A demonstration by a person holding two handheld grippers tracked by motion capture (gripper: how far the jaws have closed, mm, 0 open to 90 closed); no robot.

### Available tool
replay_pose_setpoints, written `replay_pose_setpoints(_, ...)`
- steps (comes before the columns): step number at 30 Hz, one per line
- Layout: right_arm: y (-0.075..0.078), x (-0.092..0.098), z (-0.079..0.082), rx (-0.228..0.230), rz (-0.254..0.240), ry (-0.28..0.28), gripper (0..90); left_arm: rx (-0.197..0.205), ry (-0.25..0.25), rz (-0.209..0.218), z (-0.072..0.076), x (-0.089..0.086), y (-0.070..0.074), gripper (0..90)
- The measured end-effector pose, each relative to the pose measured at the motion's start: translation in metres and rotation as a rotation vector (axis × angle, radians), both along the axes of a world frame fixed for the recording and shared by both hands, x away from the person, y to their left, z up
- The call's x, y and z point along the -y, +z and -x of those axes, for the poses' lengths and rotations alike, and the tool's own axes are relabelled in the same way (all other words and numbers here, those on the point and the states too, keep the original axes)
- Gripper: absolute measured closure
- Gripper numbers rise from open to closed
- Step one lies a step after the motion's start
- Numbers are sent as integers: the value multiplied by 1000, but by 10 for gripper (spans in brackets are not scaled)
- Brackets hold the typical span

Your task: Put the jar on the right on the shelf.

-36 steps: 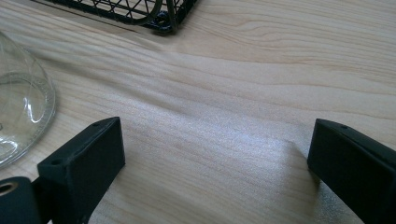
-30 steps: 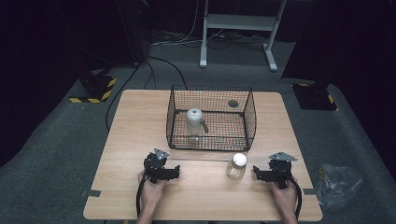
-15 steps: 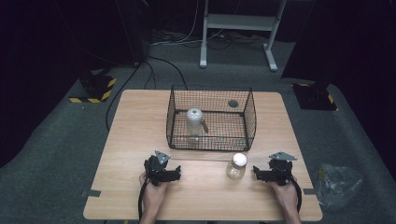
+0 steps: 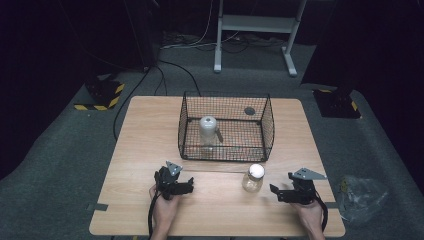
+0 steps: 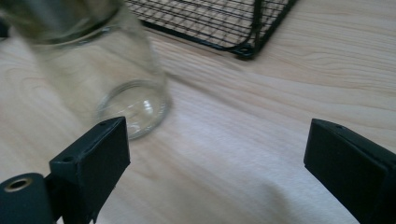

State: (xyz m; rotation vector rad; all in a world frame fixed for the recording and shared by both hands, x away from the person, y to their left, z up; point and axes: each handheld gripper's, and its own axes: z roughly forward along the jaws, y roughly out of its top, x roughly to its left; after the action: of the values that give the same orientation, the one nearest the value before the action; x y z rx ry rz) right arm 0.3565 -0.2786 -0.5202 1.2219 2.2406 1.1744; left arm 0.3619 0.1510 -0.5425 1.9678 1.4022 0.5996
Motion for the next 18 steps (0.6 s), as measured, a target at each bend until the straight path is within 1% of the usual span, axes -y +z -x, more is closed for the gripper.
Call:
replay_pose_setpoints(4,1,-7,9,14,-19,32,85,0,1,1,0,0,0,83)
replay_pose_setpoints(8,2,-15,14,28,-39,53,102,0,4,0,0,0,0,82)
replay_pose_setpoints(11,1,-21,15,24,-47,68,110,0,4,0,0,0,0,82)
replay_pose_setpoints(18,2,-34,13,33,-67,97,130,-1,5,-1,0,0,0,82)
